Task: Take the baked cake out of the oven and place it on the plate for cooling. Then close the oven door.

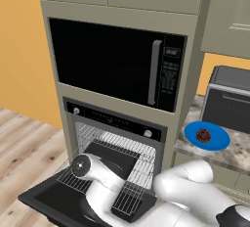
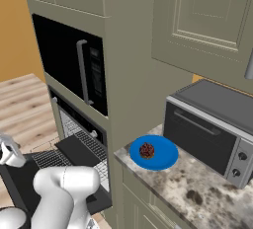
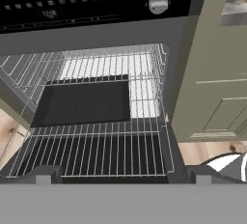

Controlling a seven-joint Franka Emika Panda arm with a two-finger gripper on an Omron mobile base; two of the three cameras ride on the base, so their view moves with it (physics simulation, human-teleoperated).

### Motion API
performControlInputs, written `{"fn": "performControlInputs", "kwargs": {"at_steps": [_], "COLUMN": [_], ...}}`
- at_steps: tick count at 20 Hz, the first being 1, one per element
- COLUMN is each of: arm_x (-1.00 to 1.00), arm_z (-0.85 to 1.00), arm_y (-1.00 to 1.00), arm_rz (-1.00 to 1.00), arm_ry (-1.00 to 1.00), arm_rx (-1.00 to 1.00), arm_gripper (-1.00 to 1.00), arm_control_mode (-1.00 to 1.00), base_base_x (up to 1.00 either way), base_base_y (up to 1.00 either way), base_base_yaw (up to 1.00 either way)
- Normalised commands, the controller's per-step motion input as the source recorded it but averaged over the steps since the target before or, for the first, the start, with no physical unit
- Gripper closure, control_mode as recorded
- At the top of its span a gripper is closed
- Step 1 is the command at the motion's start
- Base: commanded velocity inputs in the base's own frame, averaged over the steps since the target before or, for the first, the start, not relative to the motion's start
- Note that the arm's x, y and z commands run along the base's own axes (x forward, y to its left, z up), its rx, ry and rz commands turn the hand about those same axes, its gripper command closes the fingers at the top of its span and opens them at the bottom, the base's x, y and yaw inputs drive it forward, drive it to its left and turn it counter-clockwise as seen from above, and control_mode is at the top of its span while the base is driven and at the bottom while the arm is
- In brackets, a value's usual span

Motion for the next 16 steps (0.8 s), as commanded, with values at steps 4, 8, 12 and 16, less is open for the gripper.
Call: {"fn": "performControlInputs", "kwargs": {"at_steps": [4,8,12,16], "arm_x": [0.34,0.26,0.14,0.1], "arm_z": [-0.16,-0.21,-0.36,-0.46], "arm_y": [0.0,0.0,0.0,0.01], "arm_rz": [0.0,0.0,0.0,0.0], "arm_ry": [0.0,0.0,0.0,0.0], "arm_rx": [0.01,0.0,0.0,0.0], "arm_gripper": [-1.0,-1.0,-1.0,-1.0], "arm_control_mode": [-1.0,-1.0,-1.0,-1.0], "base_base_x": [0.0,0.0,0.0,0.0], "base_base_y": [0.0,0.0,0.0,0.0], "base_base_yaw": [0.0,0.0,0.0,0.0]}}
